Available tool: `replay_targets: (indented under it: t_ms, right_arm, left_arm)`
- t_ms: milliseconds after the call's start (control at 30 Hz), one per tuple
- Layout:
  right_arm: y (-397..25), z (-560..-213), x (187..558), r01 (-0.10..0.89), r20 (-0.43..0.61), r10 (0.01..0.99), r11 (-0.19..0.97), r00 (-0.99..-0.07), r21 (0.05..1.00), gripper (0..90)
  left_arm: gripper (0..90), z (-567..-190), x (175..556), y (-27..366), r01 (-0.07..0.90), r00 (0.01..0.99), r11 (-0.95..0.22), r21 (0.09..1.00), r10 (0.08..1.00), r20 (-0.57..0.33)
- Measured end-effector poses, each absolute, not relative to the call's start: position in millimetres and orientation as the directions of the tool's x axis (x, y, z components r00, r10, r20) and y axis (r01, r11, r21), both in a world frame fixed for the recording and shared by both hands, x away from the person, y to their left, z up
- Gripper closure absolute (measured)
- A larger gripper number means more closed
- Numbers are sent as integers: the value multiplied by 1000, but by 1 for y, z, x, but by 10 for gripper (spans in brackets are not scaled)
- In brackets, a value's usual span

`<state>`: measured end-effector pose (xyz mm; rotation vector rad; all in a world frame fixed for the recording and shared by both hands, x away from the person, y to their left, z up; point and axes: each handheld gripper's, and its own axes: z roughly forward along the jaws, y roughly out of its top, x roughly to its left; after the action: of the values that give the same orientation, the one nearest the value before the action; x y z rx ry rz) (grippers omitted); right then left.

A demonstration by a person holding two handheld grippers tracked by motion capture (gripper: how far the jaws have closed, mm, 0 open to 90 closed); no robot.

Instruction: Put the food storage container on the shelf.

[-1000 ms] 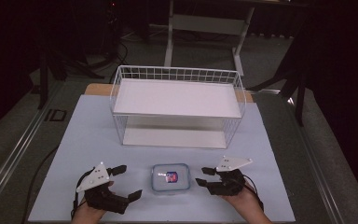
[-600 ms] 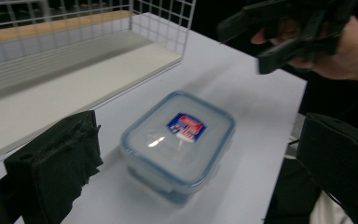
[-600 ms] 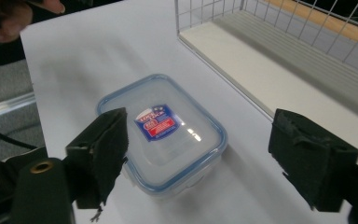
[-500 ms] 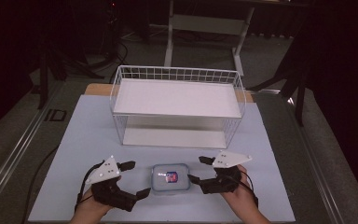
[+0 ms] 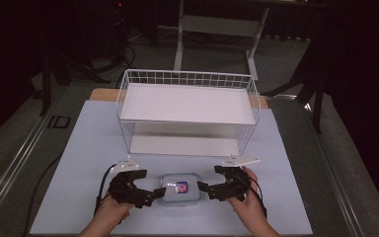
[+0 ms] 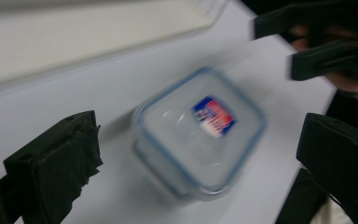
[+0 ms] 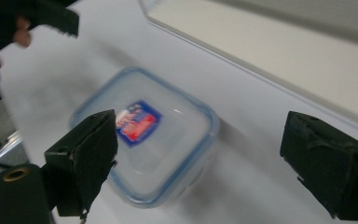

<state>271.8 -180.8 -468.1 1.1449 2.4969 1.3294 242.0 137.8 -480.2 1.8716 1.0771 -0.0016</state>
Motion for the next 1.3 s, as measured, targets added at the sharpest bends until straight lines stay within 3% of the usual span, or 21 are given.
replay_targets:
  t_ms: [267,367,633,800,1100,1300]
  right_arm:
    - [-177,-485,281,712,426,652,260,-628,652,113]
    - [-176,-491,283,721,411,668,279,-620,634,131]
    - [-180,-506,291,834,558,660,201,-503,514,200]
    - [-178,-511,291,862,600,646,194,-471,468,231]
    - [-174,-518,288,895,663,614,190,-428,403,392]
    - [-175,-517,287,912,675,628,153,-387,380,417]
  left_arm:
    - [3,-506,260,137,819,447,-66,569,694,-564]
    - [3,-512,261,137,837,431,-54,545,679,-595]
    - [9,-529,259,130,874,394,-54,483,660,-639]
    - [156,-535,258,129,885,375,-41,464,655,-656]
    - [289,-536,256,128,896,373,-37,443,605,-703]
    - [364,-530,251,125,883,387,-45,467,633,-671]
